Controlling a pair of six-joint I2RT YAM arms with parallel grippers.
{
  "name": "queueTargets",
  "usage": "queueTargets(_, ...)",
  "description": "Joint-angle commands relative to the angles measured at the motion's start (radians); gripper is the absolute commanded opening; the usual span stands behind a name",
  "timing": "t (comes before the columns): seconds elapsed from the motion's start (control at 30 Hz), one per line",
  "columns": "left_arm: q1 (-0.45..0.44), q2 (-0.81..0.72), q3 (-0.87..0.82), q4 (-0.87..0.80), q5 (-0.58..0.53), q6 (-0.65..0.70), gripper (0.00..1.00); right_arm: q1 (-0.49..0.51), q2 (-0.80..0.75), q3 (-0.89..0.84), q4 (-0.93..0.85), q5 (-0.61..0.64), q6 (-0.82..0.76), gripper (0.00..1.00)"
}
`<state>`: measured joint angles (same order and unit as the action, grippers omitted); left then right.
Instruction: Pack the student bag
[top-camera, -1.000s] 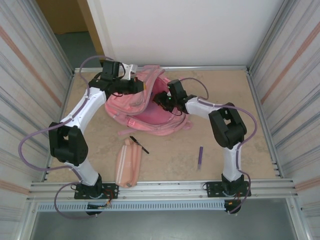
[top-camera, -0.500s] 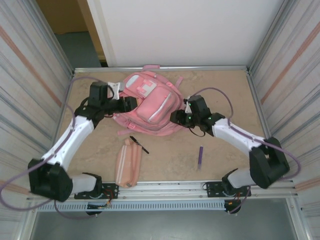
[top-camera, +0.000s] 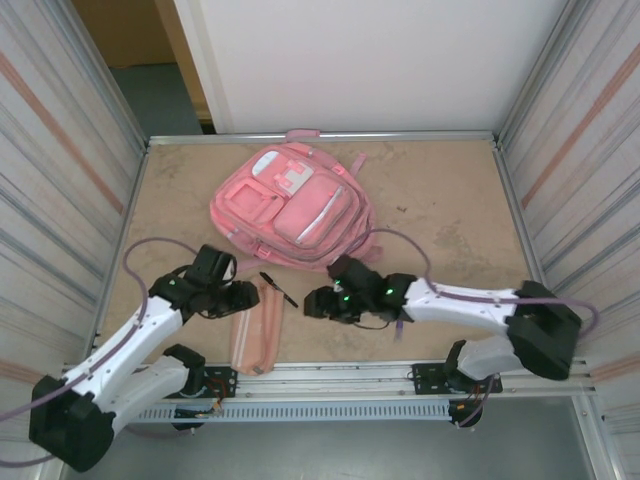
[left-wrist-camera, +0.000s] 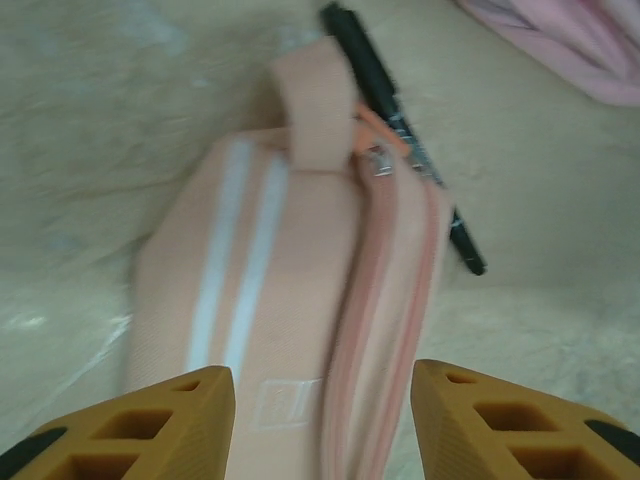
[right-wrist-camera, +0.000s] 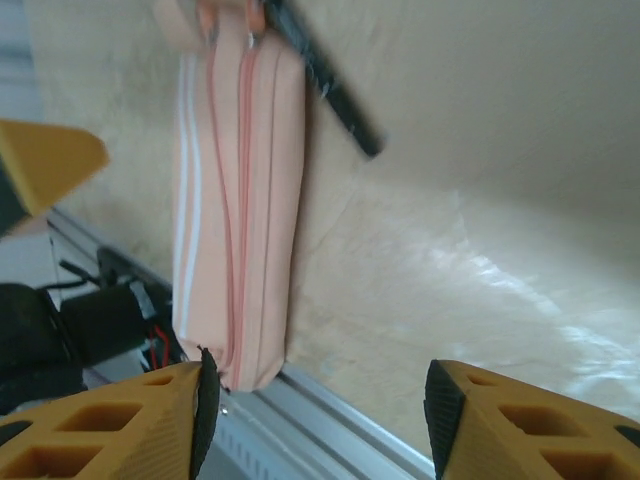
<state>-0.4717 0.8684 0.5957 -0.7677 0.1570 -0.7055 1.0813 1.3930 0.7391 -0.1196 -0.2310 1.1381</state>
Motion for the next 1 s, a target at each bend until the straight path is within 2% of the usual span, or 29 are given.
queueTargets(0.0, -0.023, -0.031, 0.008, -0.07, -0.094, -0.079, 0.46, 0.052, 0.175, 0.072, 0.118, 0.004, 0.12, 0.55)
queueTargets(0.07, -0.036, 0.001, -0.002, -0.061, -0.09, -0.106, 0.47, 0.091, 0.249, 0.061, 0.28, -0.004, 0.163, 0.54)
queueTargets(0.13, -0.053, 0.041, -0.003, -0.057, -0.134, -0.135, 0.49, 0.104, 0.318, 0.058, 0.393, -0.028, 0.222, 0.53)
queueTargets(0.27, -0.053, 0.081, -0.022, 0.043, -0.143, -0.111, 0.44, 0.106, 0.418, 0.097, 0.505, -0.069, 0.274, 0.51)
queueTargets(0.37, -0.033, 0.095, -0.03, 0.088, -0.088, -0.068, 0.41, 0.113, 0.433, 0.123, 0.493, -0.054, 0.281, 0.51)
queueTargets(0.47, -0.033, 0.094, -0.045, 0.071, -0.109, -0.052, 0.4, 0.114, 0.465, 0.142, 0.475, -0.067, 0.287, 0.51)
queueTargets(0.57, -0.033, 0.097, -0.098, 0.132, -0.082, -0.065, 0.4, 0.111, 0.492, 0.117, 0.539, -0.072, 0.331, 0.5)
queueTargets(0.7, -0.033, 0.156, -0.139, 0.214, -0.039, -0.078, 0.39, 0.111, 0.518, 0.155, 0.478, -0.08, 0.296, 0.5)
queueTargets(0.77, -0.032, 0.189, -0.144, 0.236, -0.028, -0.07, 0.36, 0.104, 0.528, 0.162, 0.457, -0.076, 0.293, 0.5)
queueTargets(0.83, -0.034, 0.209, -0.133, 0.235, 0.004, -0.055, 0.32, 0.094, 0.525, 0.151, 0.45, -0.055, 0.289, 0.44)
queueTargets(0.97, -0.04, 0.18, -0.126, 0.223, 0.025, -0.052, 0.32, 0.089, 0.501, 0.171, 0.367, -0.023, 0.21, 0.32)
